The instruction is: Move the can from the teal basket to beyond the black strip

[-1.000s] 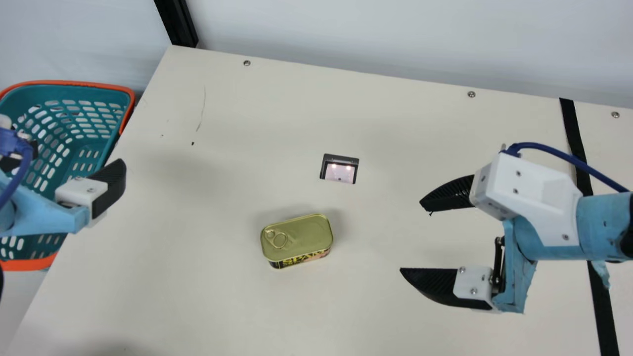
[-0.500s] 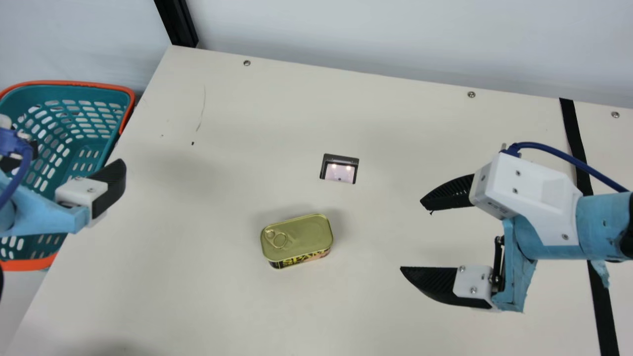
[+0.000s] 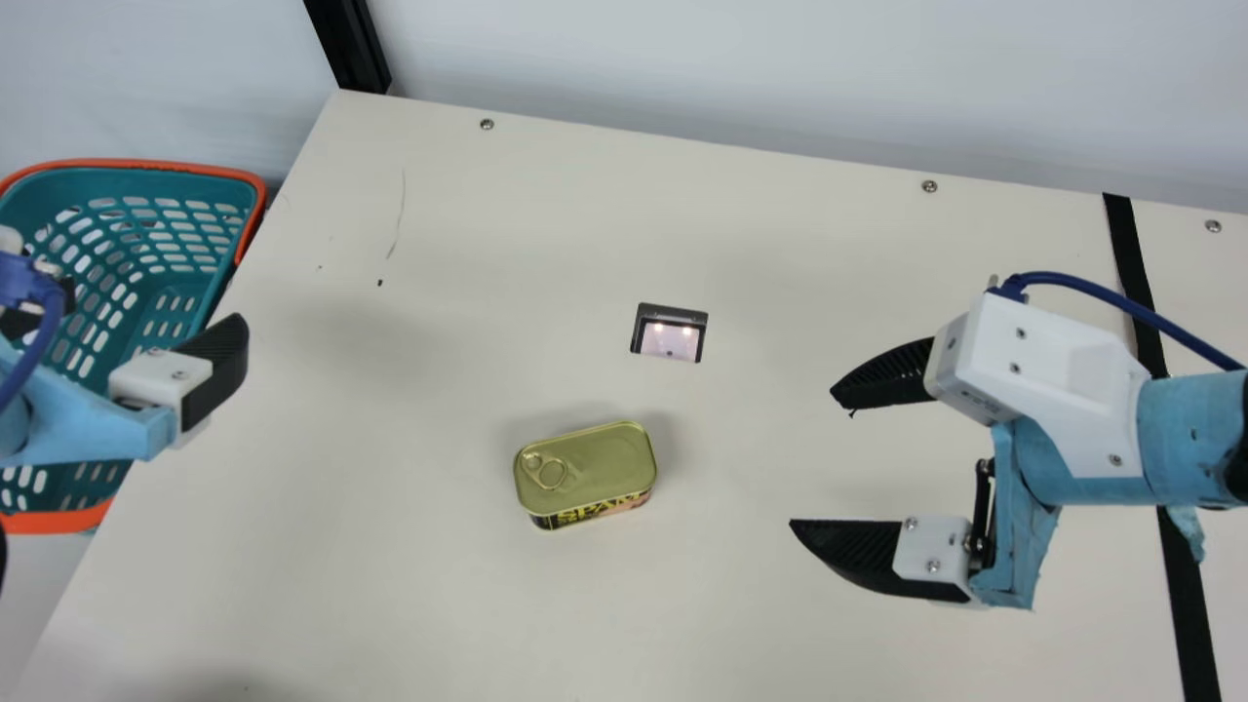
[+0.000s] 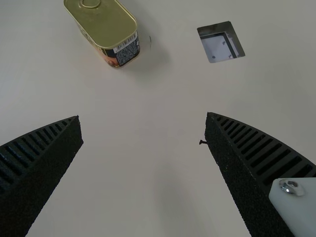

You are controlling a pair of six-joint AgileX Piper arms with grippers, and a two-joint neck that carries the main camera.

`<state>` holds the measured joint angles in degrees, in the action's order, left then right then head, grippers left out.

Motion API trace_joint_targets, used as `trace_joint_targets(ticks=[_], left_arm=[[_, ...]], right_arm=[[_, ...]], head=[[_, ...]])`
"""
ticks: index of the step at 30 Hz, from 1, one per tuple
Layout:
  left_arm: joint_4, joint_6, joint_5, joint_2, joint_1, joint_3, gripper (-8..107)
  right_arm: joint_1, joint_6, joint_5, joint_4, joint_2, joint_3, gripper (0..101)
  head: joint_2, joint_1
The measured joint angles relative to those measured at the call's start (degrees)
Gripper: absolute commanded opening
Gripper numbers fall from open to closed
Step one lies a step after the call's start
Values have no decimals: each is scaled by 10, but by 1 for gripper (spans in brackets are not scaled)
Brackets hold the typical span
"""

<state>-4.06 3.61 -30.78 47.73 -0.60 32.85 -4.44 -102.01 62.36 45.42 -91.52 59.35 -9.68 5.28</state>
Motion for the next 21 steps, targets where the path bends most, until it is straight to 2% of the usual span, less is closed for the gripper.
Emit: trace_joint_targets(ticks=[14,21], left_arm=[[0,0,0,0,0,0,90],[0,0,0,0,0,0,90]], right_arm=[[-29,-86,-59,21,-25,-38,101],[-40,-120,-64,60,-42,-48,101]], head=[[0,6],[0,6]])
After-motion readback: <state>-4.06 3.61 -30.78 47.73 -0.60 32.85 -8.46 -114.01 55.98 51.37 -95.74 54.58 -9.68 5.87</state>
